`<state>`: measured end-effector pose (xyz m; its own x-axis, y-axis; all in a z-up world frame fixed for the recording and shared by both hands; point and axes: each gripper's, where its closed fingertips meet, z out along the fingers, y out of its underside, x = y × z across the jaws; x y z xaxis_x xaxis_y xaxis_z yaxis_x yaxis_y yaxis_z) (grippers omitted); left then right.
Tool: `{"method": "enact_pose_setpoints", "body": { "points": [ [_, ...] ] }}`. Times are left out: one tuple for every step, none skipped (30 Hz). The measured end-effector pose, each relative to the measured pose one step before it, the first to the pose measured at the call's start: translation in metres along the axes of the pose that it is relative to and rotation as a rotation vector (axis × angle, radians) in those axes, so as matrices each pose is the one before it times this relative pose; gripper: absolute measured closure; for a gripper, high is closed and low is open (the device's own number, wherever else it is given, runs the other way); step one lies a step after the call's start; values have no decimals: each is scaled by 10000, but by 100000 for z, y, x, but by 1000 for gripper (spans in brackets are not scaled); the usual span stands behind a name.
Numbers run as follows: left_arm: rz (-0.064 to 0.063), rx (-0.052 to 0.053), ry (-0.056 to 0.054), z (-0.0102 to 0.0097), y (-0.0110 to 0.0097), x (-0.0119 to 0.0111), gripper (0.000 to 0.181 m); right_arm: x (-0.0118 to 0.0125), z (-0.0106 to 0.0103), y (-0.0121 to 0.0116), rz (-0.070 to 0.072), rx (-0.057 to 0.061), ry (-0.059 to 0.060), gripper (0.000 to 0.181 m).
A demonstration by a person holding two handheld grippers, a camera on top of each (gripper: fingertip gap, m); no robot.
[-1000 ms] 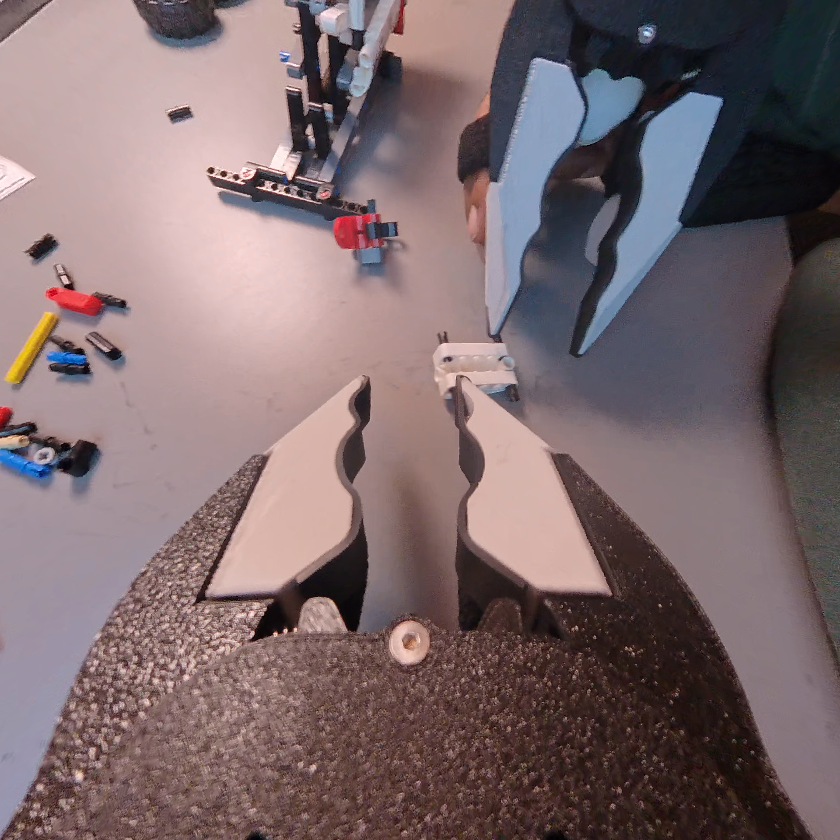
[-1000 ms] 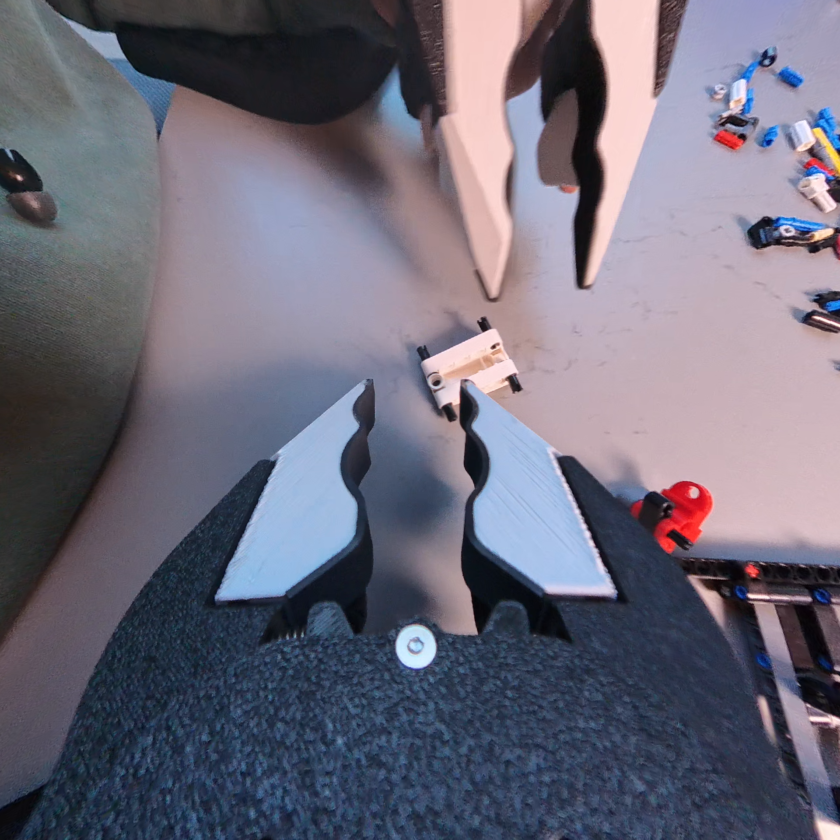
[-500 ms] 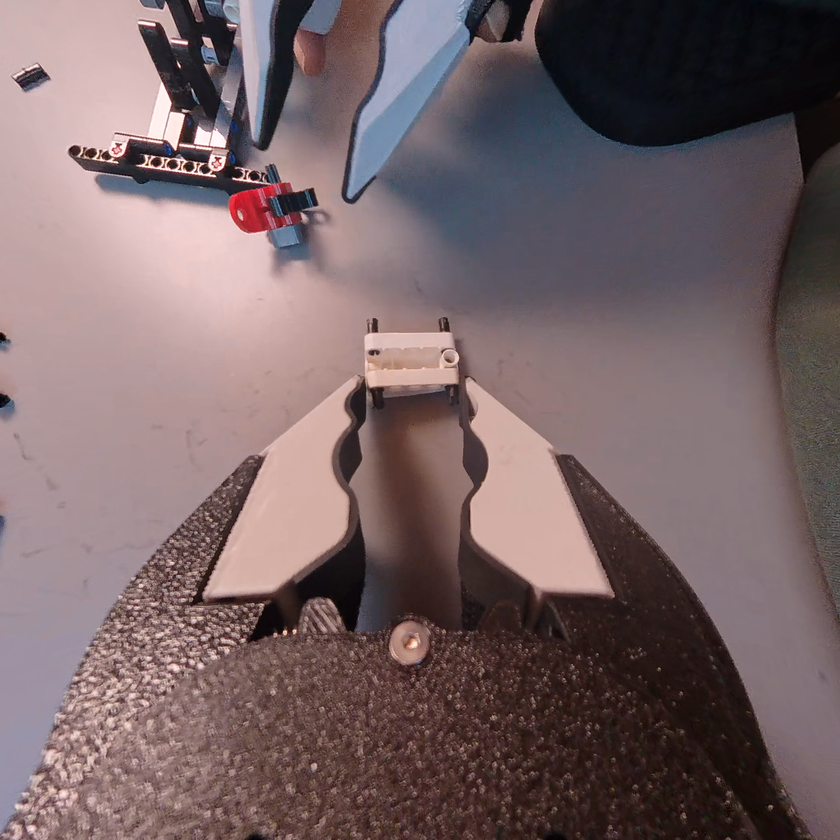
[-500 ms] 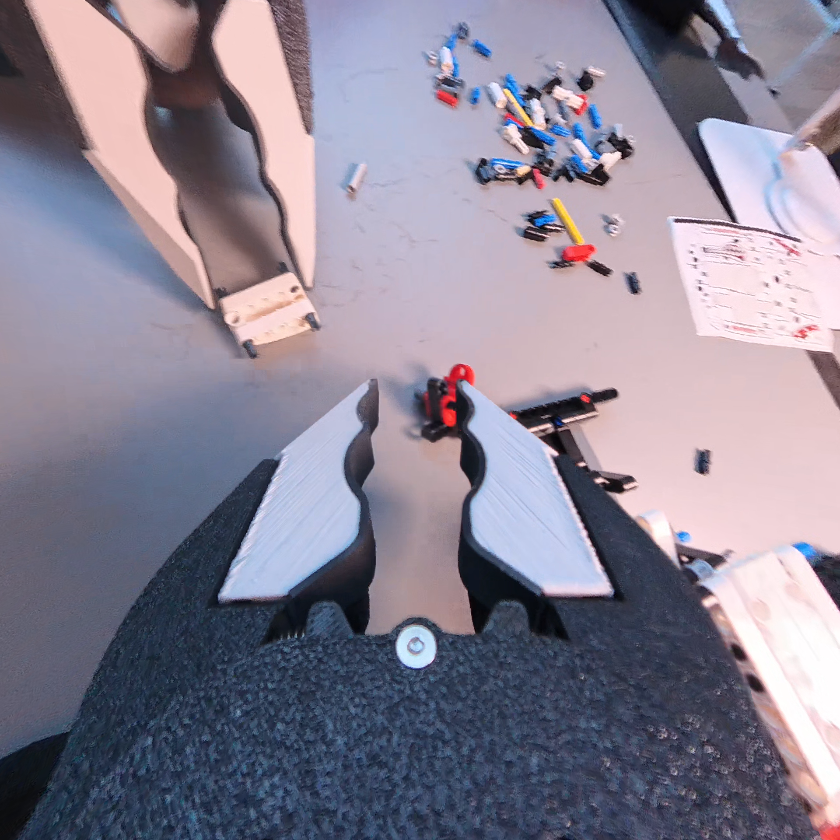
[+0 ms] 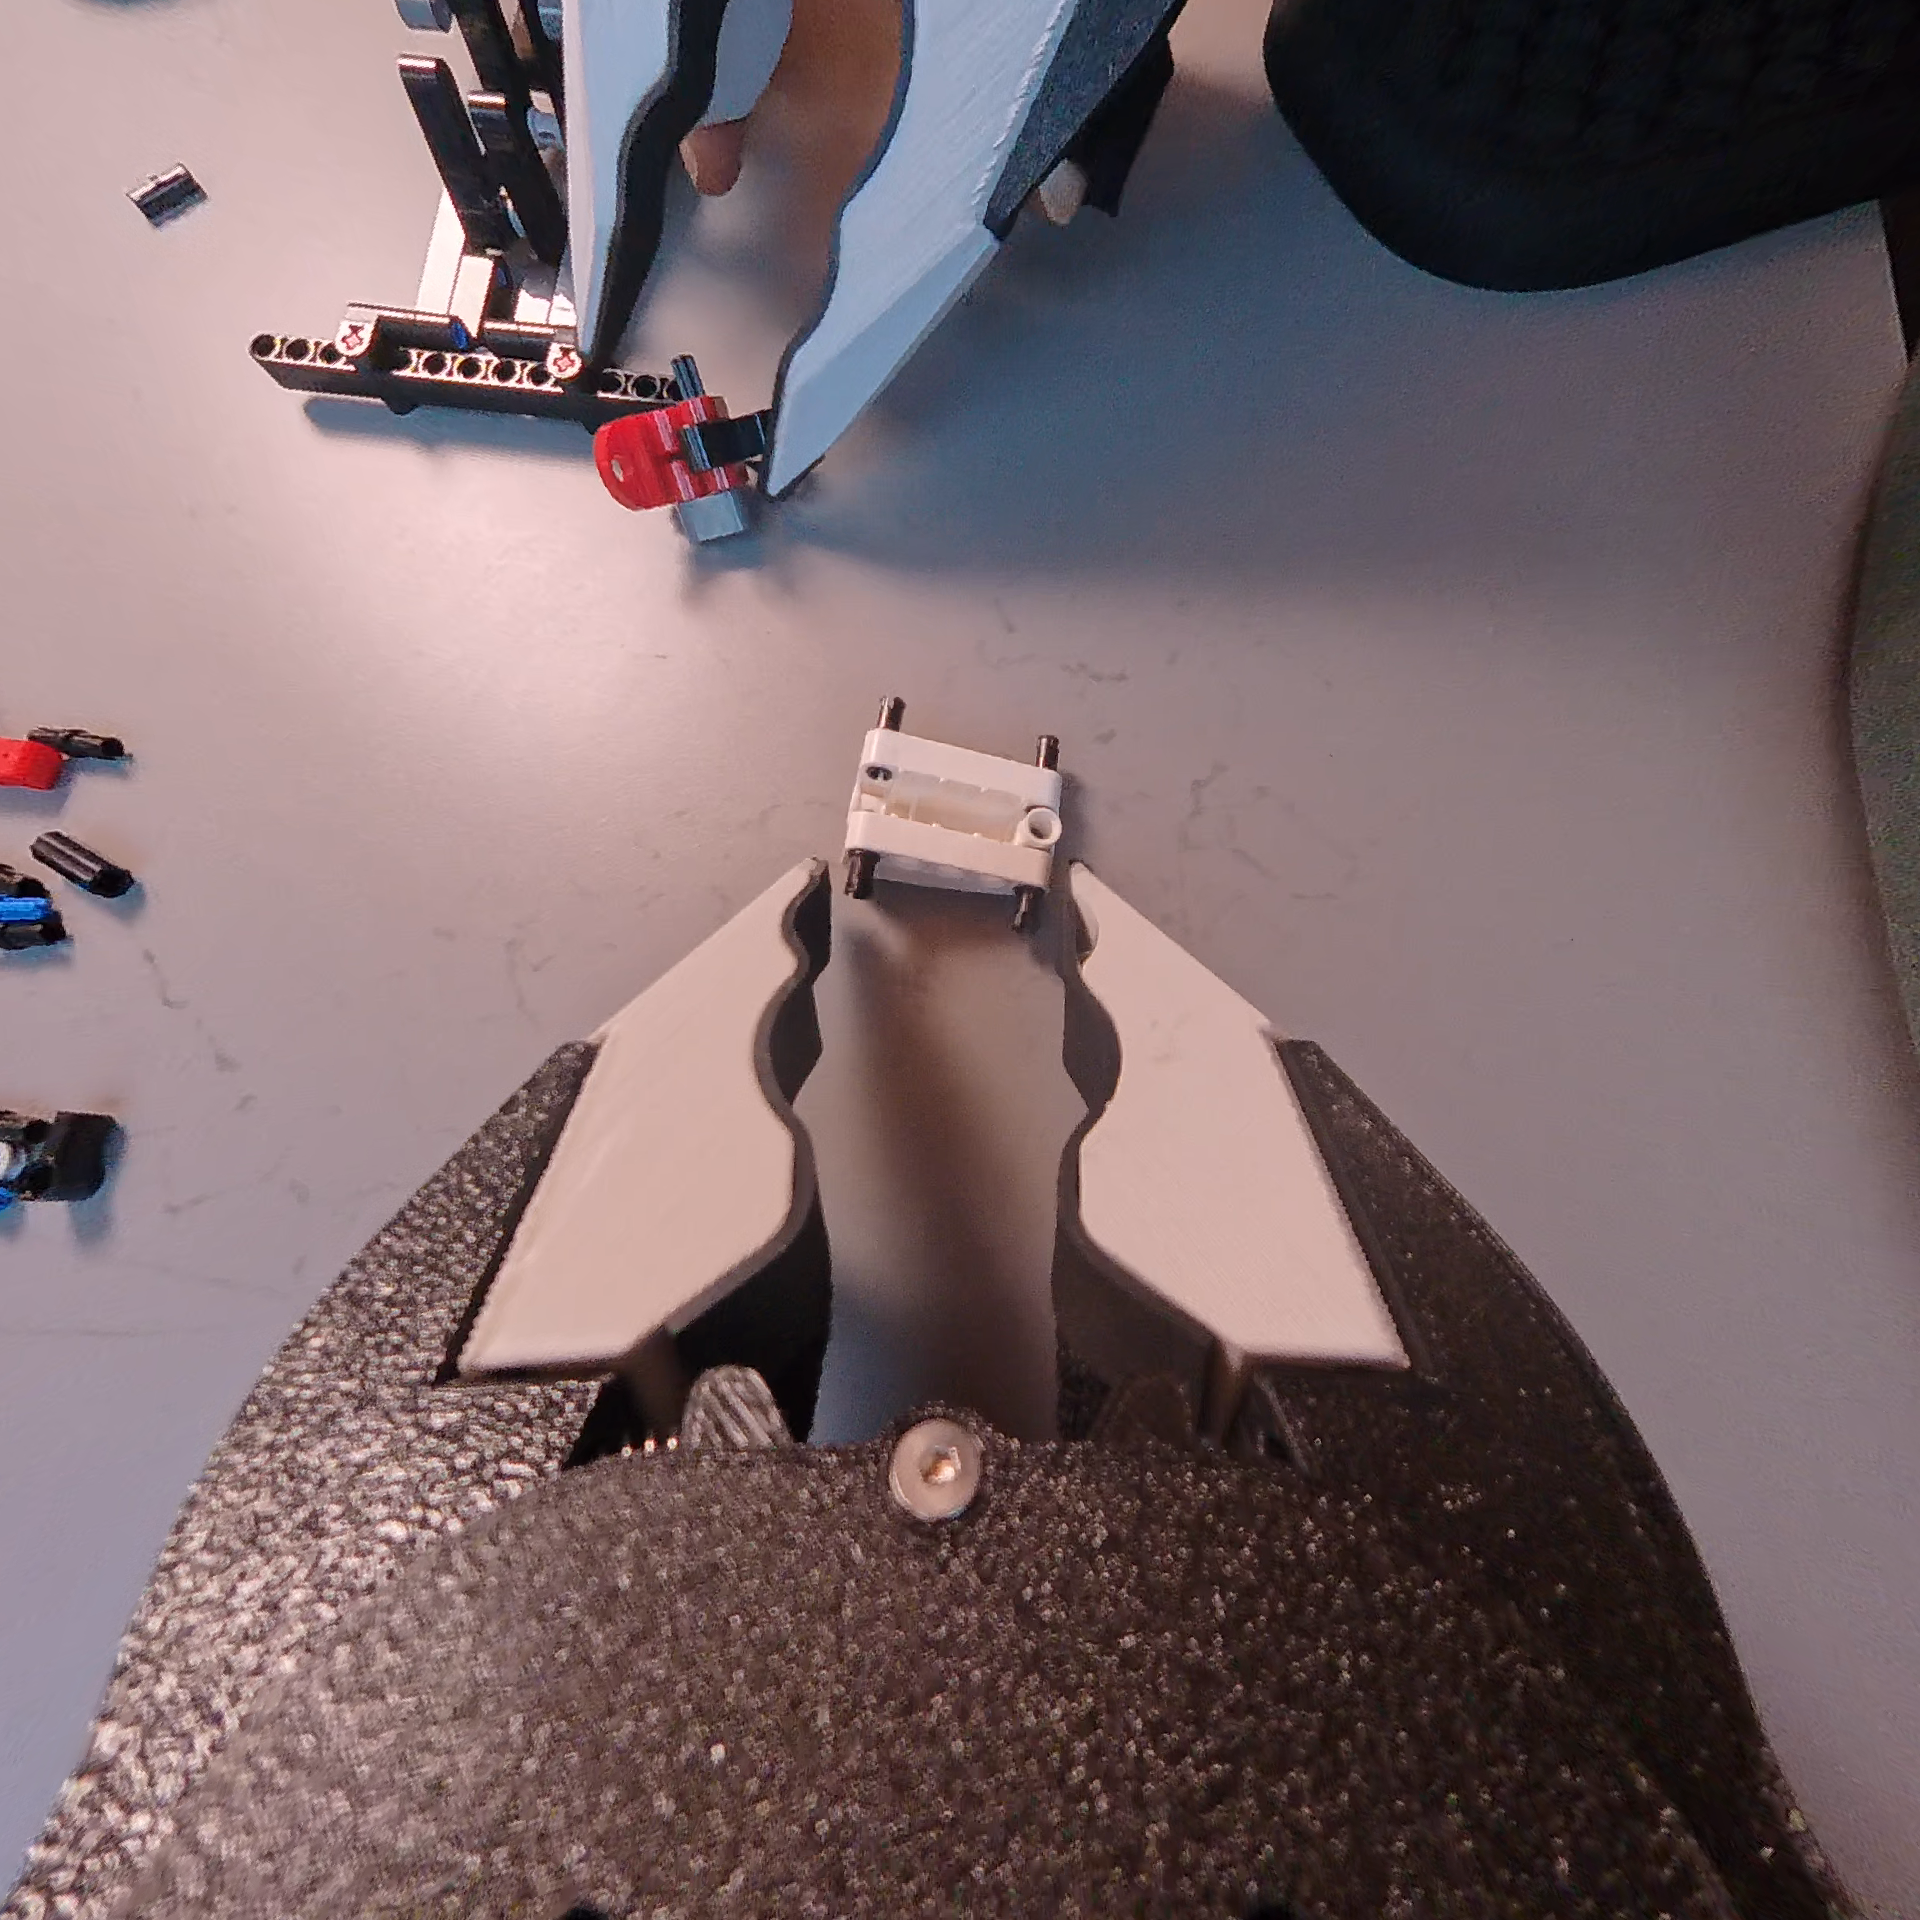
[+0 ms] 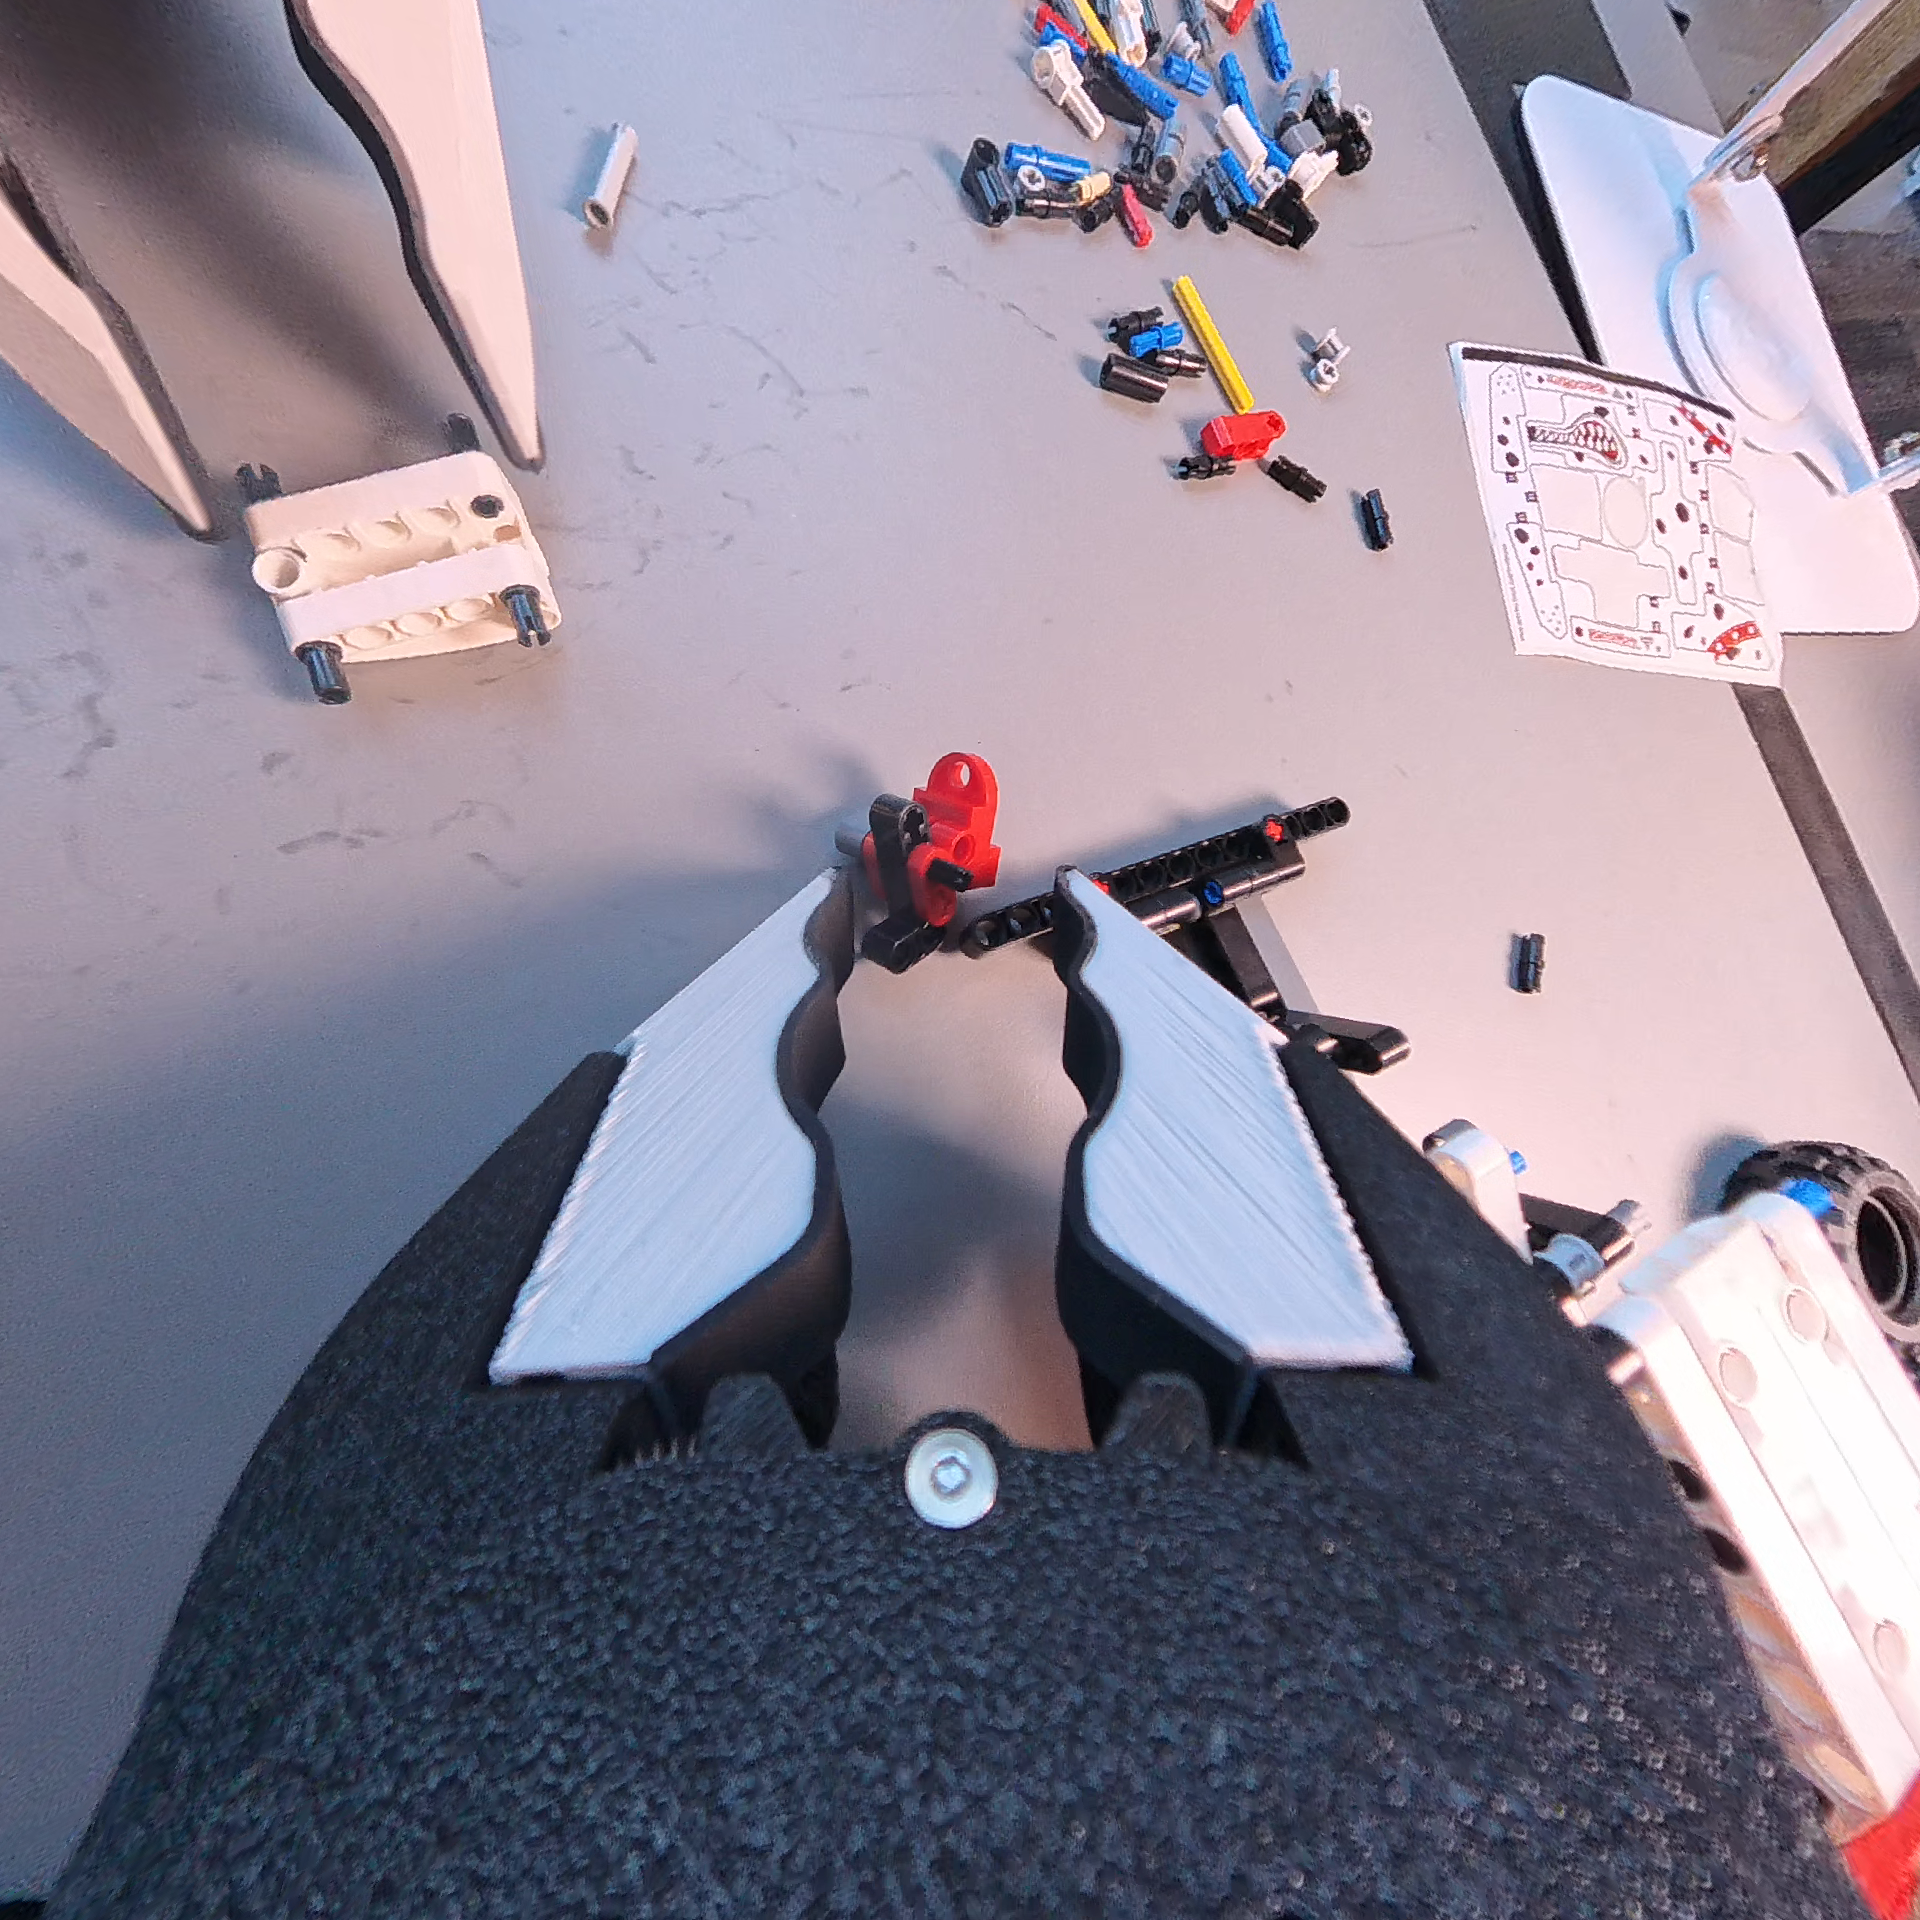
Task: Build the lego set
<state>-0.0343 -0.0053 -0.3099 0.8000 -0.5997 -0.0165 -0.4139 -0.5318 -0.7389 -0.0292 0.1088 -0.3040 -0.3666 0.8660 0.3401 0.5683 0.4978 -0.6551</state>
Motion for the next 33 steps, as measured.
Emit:
{"method": "enact_pose_setpoints", "body": {
  "points": [
    [26, 8, 35, 79, -52, 107, 138, 25, 98, 27, -24, -23, 40, 144],
    [29, -22, 16, 95, -4, 75, 139, -87, 111, 15, -16, -27, -35, 145],
    [40, -33, -4, 98, 14, 46, 140, -104, 100, 7, -11, -22, -44, 146],
    [43, -22, -3, 78, 10, 42, 142, 24, 102, 33, 2, -38, 30, 147],
    [18, 6, -16, 42, -45, 0, 142, -55, 28, -57, 18, 17, -28, 151],
    [-2, -2, -12, 30, -13, -3, 142, -15, 40, 2, -31, -5, 3, 156],
    [-2, 3, -1, 4, -5, -14, 142, 5, 30, -2, -57, 11, 30, 157],
    [2, 5, -43, -18, 0, -72, 142, -53, -3, -18, -29, 15, -17, 157],
    [9, -8, -78, -25, 29, -133, 142, -69, -15, -23, 28, 10, -55, 157],
    [0, -14, -39, -15, 52, -71, 142, -100, -20, -45, 55, 23, -81, 157],
    [-27, 11, -12, -11, 18, -46, 142, -147, -25, -57, 51, 49, -97, 157],
    [-27, 11, -43, 8, -1, -71, 142, -140, -14, -67, 38, 53, -83, 157],
    [-7, 4, -64, 11, 1, -98, 142, -108, 2, -60, 42, 45, -62, 157],
    [-14, -3, -75, 10, 7, -101, 142, -115, -10, -89, 50, 47, -72, 157],
    [-72, -16, -131, 15, 3, -206, 142, -120, -20, -118, 51, 62, -76, 157],
    [-97, -18, -140, 9, 12, -231, 142, -72, -25, -127, 46, 67, -51, 157],
    [-89, -14, -108, 1, 29, -174, 142, -28, -22, -70, 29, 40, -22, 157],
    [-88, -37, -106, -8, 55, -176, 142, 18, 8, 10, 9, 4, 7, 157],
    [-12, -75, -44, -43, 123, -60, 141, 39, 9, 76, -11, -23, 29, 157],
    [44, -106, 78, -48, 199, 150, 138, 42, 24, 110, -16, -29, 29, 157],
    [-37, -89, 152, -73, 187, 236, 137, -28, 19, 109, -6, -28, -7, 157],
    [-67, -23, 292, -135, 86, 436, 134, -26, -12, 2, 9, 27, -4, 157],
    [-51, 14, 384, -190, 25, 575, 135, -63, -26, -2, 14, 16, -35, 157],
    [17, 36, 434, -185, -8, 669, 137, -54, -8, -26, 4, 18, -27, 157],
    [113, 16, 417, -144, 23, 697, 138, -38, 22, -20, 3, 9, -14, 157],
    [176, -5, 396, -79, 33, 718, 138, -24, 11, -24, -6, 14, -14, 157],
    [172, 52, 421, -15, -75, 805, 139, -51, 4, -32, -1, 11, -27, 157],
    [118, 134, 443, 10, -233, 817, 140, -51, 2, -13, 3, 13, -32, 157],
    [68, 186, 267, -3, -333, 510, 141, -51, -14, -12, 2, 8, -25, 157],
    [8, 162, -55, -60, -304, -77, 142, -23, -29, 11, -3, -1, -11, 157],
    [-57, 86, -235, -134, -145, -458, 142, -9, -27, 5, -12, 0, 1, 157],
    [-113, 62, -321, -202, -38, -686, 141, -12, -50, -24, 6, 21, -5, 157],
    [-162, 74, -385, -222, -2, -845, 141, -25, -59, -49, 40, 37, -37, 157]
  ]
}}
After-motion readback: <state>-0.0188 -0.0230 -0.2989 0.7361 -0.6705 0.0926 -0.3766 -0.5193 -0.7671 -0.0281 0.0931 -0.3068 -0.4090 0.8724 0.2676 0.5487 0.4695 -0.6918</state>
